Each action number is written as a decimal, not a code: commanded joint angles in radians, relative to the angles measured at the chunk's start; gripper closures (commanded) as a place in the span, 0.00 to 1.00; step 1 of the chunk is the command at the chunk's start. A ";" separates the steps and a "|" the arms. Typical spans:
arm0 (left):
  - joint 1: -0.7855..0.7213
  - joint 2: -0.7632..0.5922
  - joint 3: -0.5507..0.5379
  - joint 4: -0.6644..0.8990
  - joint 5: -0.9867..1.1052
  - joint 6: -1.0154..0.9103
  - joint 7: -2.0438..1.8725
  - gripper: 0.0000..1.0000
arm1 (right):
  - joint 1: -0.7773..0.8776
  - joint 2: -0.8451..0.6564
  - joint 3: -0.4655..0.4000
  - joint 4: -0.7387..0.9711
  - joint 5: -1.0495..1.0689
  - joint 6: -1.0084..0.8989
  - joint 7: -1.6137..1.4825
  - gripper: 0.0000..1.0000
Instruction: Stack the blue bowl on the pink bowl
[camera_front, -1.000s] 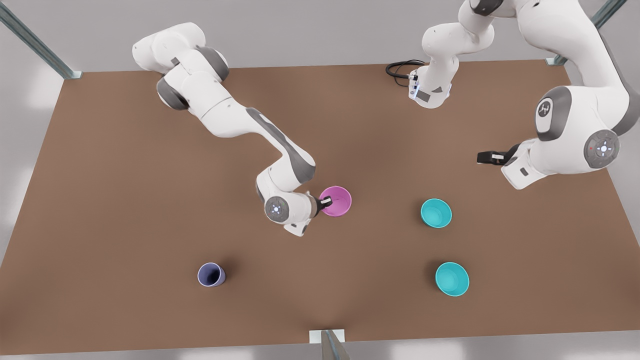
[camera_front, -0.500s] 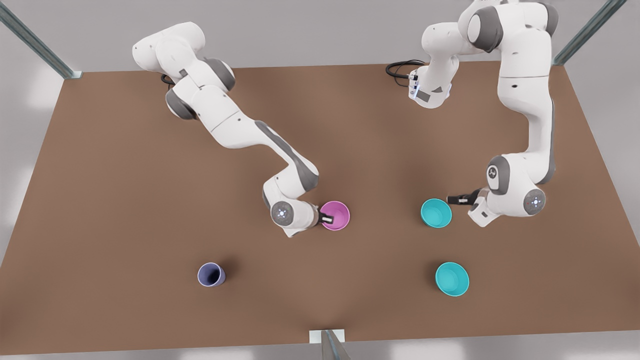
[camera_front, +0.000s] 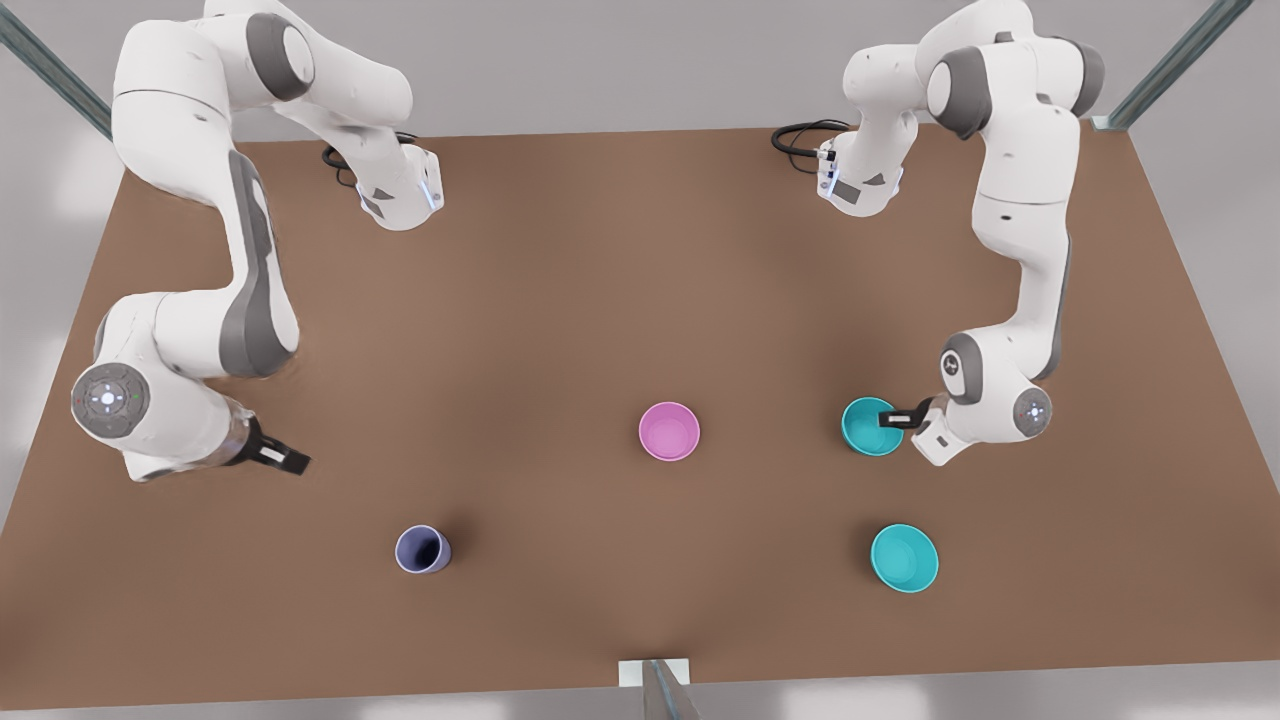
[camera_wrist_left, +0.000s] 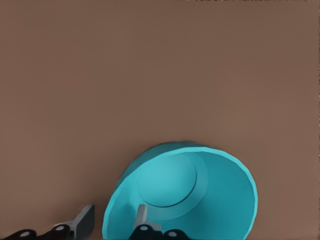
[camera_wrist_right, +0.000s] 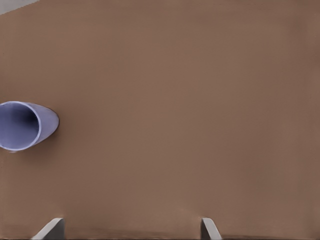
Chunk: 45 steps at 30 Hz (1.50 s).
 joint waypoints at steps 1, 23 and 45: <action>0.001 0.001 0.000 0.000 -0.032 0.020 0.087 0.79 | 0.004 -0.060 0.007 0.044 0.001 -0.194 -0.824 0.00; -0.542 0.164 -0.039 0.522 -0.035 -0.121 -1.034 0.79 | 0.010 -0.111 -0.009 0.069 0.087 -0.243 -0.686 0.00; -0.461 0.106 -0.086 0.418 -0.012 -0.150 -1.033 0.00 | -0.012 -0.086 -0.007 0.081 0.105 -0.231 -0.697 0.00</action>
